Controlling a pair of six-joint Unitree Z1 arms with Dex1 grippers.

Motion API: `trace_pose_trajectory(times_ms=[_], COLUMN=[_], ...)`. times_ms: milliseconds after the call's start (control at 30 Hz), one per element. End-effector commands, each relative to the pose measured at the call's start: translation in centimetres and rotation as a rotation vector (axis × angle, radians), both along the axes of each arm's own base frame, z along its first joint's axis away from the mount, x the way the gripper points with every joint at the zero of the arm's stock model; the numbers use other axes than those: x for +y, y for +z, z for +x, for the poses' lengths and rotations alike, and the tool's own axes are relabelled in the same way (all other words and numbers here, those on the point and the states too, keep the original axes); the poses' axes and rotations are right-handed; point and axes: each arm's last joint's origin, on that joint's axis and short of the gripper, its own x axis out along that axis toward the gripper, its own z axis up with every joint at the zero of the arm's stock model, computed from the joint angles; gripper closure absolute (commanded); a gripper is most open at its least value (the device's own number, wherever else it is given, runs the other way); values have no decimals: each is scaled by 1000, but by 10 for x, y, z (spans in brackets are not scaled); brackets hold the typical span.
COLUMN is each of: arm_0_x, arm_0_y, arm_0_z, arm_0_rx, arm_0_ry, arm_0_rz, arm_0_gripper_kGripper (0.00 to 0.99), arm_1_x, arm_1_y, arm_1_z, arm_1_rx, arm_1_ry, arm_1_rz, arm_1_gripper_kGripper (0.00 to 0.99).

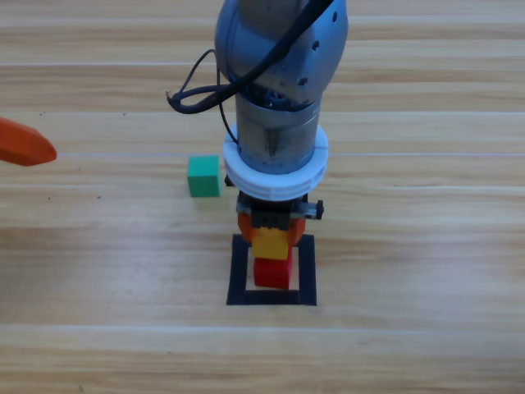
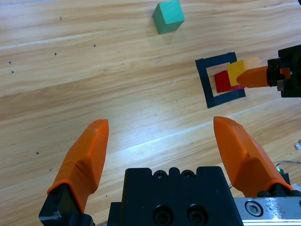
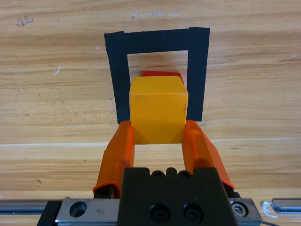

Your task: Stack the blocks in the rectangular block: red at the bottom, yellow in the middle, green on top

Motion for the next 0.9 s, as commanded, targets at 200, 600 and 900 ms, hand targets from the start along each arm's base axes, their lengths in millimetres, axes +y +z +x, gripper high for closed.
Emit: trace_pose_trajectory(times_ms=[200,600,900], arm_0_x=[3,3,3], arm_0_y=[-3,-3,-4], arm_0_z=[-2,-2,-2], arm_0_rx=[12,17,21], arm_0_ry=[5,5,3], arm_0_rz=[-5,-12,-10], arm_0_gripper_kGripper=[42,42,42], arm_1_x=[13,14,14], arm_1_y=[-37,-39,-44], arm_1_z=[-10,-11,-11], arm_1_rx=[58,68,76], arm_1_ry=[27,31,35], arm_1_rz=[-71,-73,-83], arm_1_gripper_kGripper=[990,990,944])
